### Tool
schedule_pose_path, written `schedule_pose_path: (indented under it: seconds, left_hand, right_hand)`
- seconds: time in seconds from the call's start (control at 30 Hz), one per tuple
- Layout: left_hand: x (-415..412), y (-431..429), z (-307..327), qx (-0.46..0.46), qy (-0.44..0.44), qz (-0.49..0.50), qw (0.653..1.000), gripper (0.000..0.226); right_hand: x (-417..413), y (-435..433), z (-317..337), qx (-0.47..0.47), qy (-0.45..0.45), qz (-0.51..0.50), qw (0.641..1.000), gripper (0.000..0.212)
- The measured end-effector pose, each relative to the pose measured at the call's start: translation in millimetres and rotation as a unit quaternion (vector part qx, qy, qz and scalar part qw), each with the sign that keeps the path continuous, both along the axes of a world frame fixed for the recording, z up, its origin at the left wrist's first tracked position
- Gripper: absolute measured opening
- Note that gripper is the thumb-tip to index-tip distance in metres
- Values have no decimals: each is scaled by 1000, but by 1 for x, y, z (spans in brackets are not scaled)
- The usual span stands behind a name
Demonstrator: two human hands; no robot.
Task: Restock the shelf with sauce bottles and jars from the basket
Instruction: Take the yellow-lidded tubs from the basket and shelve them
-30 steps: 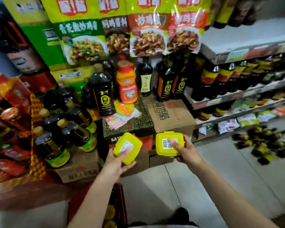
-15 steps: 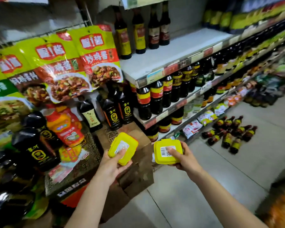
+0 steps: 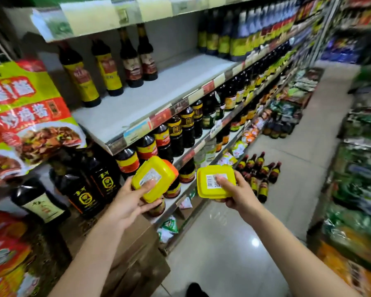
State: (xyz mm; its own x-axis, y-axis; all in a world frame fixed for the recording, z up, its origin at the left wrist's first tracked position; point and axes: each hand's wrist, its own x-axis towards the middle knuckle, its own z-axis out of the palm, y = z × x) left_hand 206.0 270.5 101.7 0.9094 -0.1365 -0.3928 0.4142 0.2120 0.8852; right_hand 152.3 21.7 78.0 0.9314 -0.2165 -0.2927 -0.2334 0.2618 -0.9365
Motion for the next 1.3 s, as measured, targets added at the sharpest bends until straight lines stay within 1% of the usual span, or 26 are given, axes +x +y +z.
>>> schedule_pose_path:
  seconds: [0.07,0.17,0.27,0.3,0.33,0.43,0.53,0.6,0.8,0.87,0.9,0.97,1.03,1.1,1.2,1.3]
  left_hand:
    - [24,-4,14,-10,-13,-26,1000,34]
    - [64,-6,37,-18,-37,-60,997,57]
    - [97,-5,60,-15,-50,-70,996,65]
    - [105,-5,67,-9,-55,-74,996,65]
    - [113,-4,74,0,-60,-76,995,63]
    - [135,0,90,23,-74,-64,995,54]
    - [156,7,105,43,-85,-41,995,51]
    - [168,10,111,64,-87,-18,994,49]
    - [195,13,121,112,-77,68,988,43]
    - [204,12,122,124,-68,100,985,43]
    - [208,12,121,128,-61,111,984,39]
    - [216,11,122,134,-46,146,979,22]
    - [223,12,125,137,-33,168,976,14]
    - [232,14,126,148,-16,190,970,15]
    - [242,23,128,161,14,199,967,19]
    - [254,36,129,165,28,204,964,33]
  right_hand:
    - [24,-9,10,-9,-11,-1,1000,24]
    - [64,-18,30,-38,-24,7,999,25]
    - [99,-24,51,-70,-47,41,996,43]
    - [108,-25,58,-84,-56,54,993,49]
    - [119,-26,65,-94,-66,67,991,48]
    - [154,-27,85,-104,-95,101,985,31]
    - [194,-24,102,-98,-114,129,980,38]
    - [222,-22,112,-84,-121,157,977,31]
    - [300,-10,130,-47,-111,231,965,18]
    - [324,-7,133,-42,-100,258,960,18]
    - [335,-5,134,-42,-95,271,957,19]
    - [357,1,135,-40,-79,295,951,19]
    - [371,6,136,-43,-73,303,949,20]
    - [389,14,138,-48,-67,329,941,23]
    - [410,30,139,-55,-58,364,928,27]
    - [428,51,136,-65,-43,388,918,24]
